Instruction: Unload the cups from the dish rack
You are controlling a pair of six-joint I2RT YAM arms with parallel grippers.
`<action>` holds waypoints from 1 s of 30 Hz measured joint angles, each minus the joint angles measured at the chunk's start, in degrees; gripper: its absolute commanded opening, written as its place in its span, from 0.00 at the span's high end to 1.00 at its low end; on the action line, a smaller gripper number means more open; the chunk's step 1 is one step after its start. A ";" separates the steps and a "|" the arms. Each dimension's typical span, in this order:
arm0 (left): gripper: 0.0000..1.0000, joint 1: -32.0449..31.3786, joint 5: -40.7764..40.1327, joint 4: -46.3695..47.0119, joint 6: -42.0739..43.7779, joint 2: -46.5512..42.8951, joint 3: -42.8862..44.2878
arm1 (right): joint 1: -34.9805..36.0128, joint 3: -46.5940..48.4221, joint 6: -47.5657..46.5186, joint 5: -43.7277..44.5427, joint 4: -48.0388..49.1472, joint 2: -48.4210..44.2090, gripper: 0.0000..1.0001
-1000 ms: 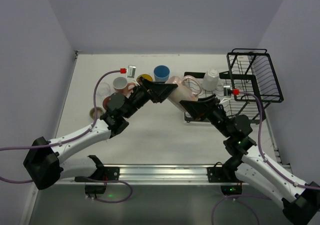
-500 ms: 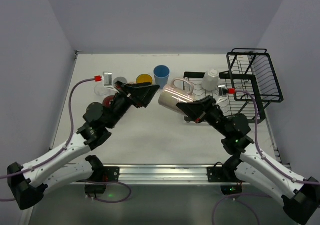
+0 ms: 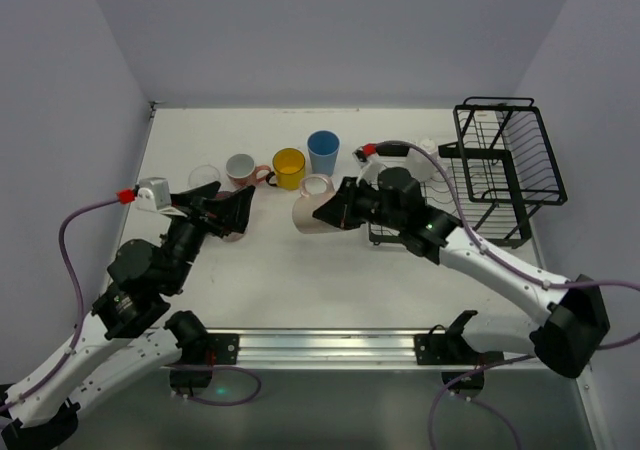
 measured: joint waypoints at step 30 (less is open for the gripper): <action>0.00 0.04 -2.49 -19.65 4.37 -14.60 -1.05 | 11.98 60.72 -21.64 18.93 -39.80 57.90 0.53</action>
